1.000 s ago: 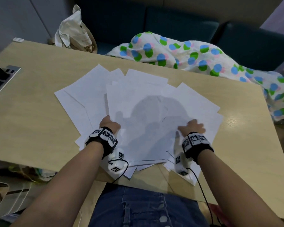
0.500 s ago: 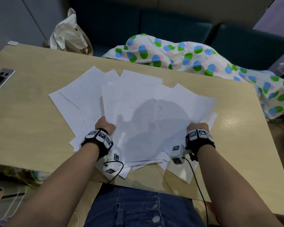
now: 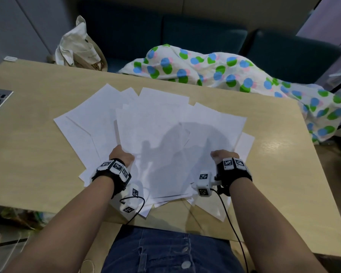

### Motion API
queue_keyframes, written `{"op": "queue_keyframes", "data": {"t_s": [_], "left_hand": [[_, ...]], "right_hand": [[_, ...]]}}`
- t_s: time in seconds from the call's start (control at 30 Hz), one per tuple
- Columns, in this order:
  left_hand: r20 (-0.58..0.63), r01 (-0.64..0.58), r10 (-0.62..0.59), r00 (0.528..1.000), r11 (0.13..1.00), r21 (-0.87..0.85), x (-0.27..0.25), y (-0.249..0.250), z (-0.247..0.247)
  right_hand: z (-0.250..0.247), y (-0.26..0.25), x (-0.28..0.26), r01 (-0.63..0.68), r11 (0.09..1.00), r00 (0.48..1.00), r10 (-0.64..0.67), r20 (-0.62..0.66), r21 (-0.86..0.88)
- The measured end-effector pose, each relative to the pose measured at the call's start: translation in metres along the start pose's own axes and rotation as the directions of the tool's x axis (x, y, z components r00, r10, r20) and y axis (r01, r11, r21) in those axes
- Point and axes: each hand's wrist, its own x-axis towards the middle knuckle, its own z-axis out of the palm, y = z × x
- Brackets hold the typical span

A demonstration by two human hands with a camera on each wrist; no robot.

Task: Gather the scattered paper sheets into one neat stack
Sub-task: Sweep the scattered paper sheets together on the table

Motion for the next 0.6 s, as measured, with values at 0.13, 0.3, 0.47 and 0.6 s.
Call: {"op": "queue_keyframes", "data": {"t_s": [0.13, 0.3, 0.47, 0.6], "left_hand": [[0.001, 0.006, -0.006, 1.000, 1.000, 0.010, 0.002, -0.001, 0.001], [0.000, 0.004, -0.004, 1.000, 1.000, 0.022, 0.003, -0.002, 0.001], [-0.043, -0.024, 0.026, 0.999, 0.998, 0.058, 0.001, 0.001, 0.001], [-0.065, -0.033, 0.037, 0.997, 0.997, 0.068, -0.001, 0.003, 0.000]], "right_hand": [[0.006, -0.003, -0.002, 0.093, 0.994, 0.987, -0.101, 0.122, 0.065], [0.001, -0.010, -0.011, 0.110, 0.979, 0.993, -0.116, -0.026, -0.171], [-0.024, 0.015, -0.006, 0.182, 0.932, 0.970, -0.223, -0.101, -0.313], [-0.025, 0.040, -0.001, 0.143, 0.876, 0.979, -0.193, -0.064, -0.462]]}}
